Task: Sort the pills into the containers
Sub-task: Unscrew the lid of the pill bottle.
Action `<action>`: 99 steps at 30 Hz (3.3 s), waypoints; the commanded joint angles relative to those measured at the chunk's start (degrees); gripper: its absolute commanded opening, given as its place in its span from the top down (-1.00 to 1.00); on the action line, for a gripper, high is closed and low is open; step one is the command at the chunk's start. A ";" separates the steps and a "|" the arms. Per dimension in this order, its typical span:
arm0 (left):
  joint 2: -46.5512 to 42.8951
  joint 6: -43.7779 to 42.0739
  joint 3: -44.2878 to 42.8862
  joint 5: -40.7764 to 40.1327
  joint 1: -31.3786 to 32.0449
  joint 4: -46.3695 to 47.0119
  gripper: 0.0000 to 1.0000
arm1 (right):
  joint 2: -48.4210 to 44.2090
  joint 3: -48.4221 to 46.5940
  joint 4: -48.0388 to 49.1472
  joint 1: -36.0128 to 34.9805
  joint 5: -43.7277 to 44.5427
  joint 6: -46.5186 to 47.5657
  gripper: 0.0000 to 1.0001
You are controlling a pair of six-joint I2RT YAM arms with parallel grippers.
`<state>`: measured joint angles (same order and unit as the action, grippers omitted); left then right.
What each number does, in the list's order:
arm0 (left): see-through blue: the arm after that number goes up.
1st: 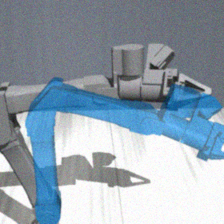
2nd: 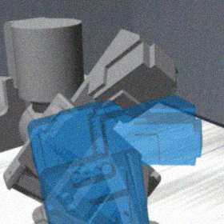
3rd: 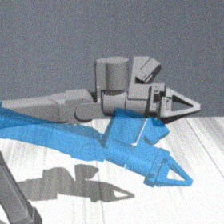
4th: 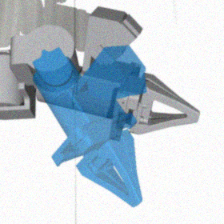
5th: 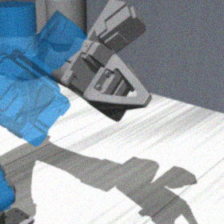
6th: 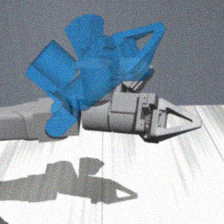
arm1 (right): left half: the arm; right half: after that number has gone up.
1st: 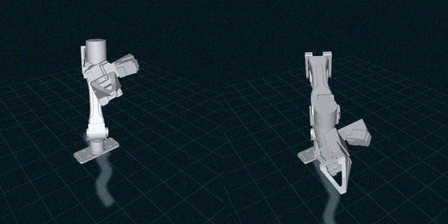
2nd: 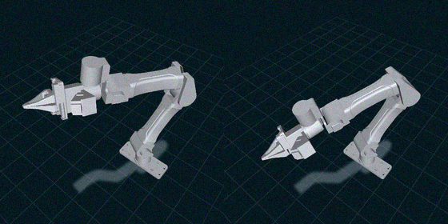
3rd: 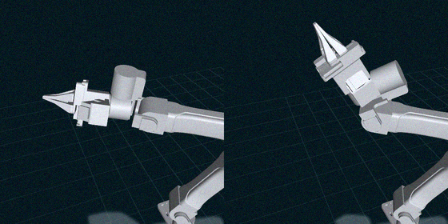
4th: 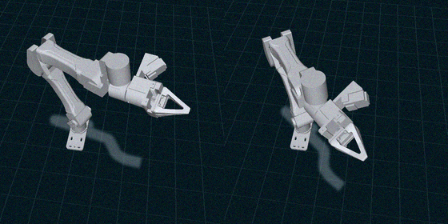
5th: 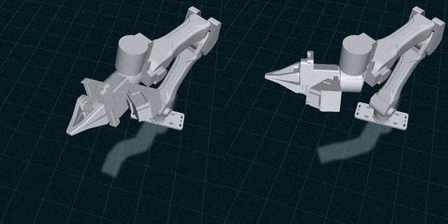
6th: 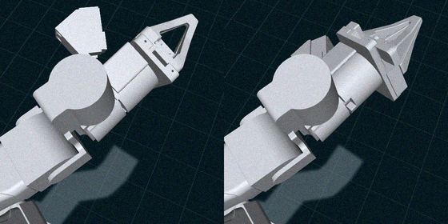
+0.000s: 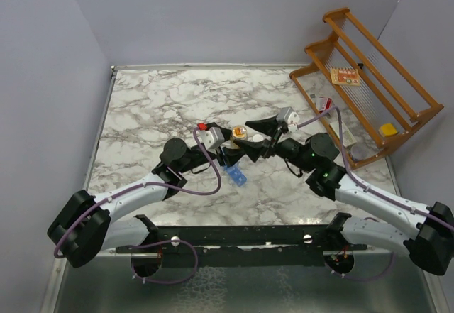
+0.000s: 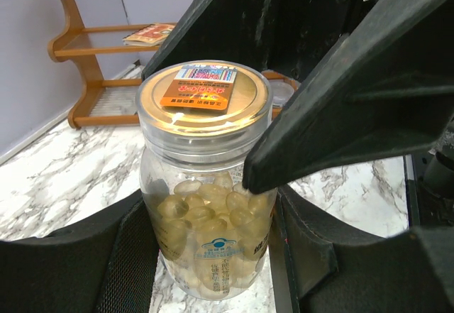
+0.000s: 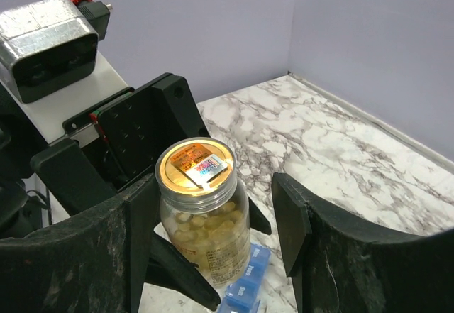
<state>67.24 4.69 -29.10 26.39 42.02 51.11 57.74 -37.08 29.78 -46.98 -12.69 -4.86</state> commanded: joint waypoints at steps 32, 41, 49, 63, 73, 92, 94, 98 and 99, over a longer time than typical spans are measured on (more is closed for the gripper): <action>0.47 -1.96 0.28 -2.63 1.57 1.09 1.00 | 4.14 -2.56 8.10 -1.89 0.75 -1.64 0.03; 0.02 -1.88 0.20 -2.63 1.75 1.03 1.00 | 4.99 -3.75 5.64 -2.23 0.03 -0.86 0.21; -0.17 -1.62 -0.13 -2.13 1.75 1.04 1.00 | 3.76 -3.41 3.03 -2.32 1.06 1.07 0.32; -2.83 -5.13 -0.07 17.60 1.66 -0.68 1.00 | -0.93 -5.88 -11.76 -2.33 -7.02 8.13 0.98; -1.35 -3.53 -2.98 38.12 1.47 -2.40 1.00 | -6.38 -4.10 -15.80 -2.33 -15.14 8.58 0.98; -0.70 -1.65 -6.67 55.80 1.57 -2.52 1.00 | -6.41 -7.65 -21.45 -2.33 -31.42 11.63 -0.01; 0.31 -1.63 -6.67 53.99 1.55 -2.45 1.00 | -6.89 -8.09 -21.00 -2.33 -28.85 11.82 -0.17; 4.81 -1.43 -7.14 50.86 1.44 -2.50 1.00 | -9.18 -8.15 -18.12 -2.33 -23.79 10.91 -0.29; 6.35 -0.97 -7.64 50.66 1.39 -2.46 1.00 | -9.76 -8.16 -17.42 -2.28 -21.87 10.66 -0.30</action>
<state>69.06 3.38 -34.44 75.88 42.89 46.85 50.59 -43.38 10.02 -49.80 -44.53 6.09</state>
